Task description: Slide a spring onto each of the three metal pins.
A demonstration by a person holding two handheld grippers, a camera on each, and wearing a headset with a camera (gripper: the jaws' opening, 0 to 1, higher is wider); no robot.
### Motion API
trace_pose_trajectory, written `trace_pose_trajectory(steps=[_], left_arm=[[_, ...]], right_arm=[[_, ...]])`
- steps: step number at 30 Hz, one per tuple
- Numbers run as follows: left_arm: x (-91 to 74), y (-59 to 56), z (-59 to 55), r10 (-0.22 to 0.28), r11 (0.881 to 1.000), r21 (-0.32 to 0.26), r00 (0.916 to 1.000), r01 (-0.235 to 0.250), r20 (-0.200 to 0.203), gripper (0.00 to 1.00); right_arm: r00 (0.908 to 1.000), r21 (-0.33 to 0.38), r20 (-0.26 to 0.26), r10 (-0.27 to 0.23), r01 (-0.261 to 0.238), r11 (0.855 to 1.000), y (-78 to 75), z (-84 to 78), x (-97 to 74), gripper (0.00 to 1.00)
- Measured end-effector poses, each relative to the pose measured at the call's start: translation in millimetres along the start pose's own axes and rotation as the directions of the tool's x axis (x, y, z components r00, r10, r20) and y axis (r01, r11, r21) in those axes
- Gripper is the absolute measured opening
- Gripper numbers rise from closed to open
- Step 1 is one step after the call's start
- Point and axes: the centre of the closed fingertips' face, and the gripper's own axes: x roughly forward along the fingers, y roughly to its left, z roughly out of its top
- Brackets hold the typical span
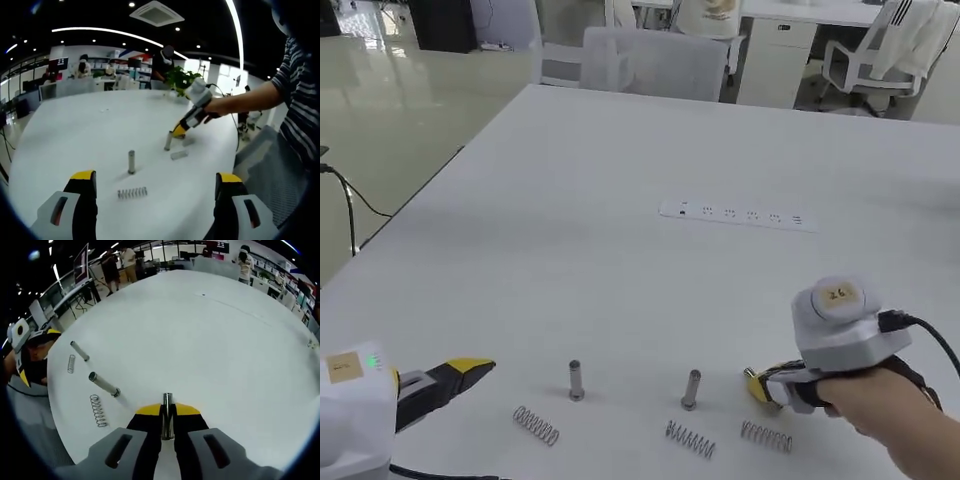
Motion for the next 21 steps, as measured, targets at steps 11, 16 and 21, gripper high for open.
trace_pose_trajectory(steps=[11,16,21], left_arm=[[3.2,-0.8,2.4,-0.007,1.0,0.006,1.0,0.007,-0.001,0.95],[3.3,-0.6,2.8,-0.008,1.0,0.007,1.0,0.008,0.0,0.95],[3.7,-1.4,3.6,-0.01,1.0,0.008,1.0,0.01,0.0,0.95]], right_arm=[[0.9978,-0.018,0.064,0.017,-0.015,1.0,3.5,0.8,-18.2,0.05],[0.9951,-0.028,0.097,0.018,-0.016,0.999,3.1,-0.8,-23.8,0.05],[0.9932,-0.027,0.115,0.02,-0.017,0.999,2.9,-1.2,-26.3,0.05]])
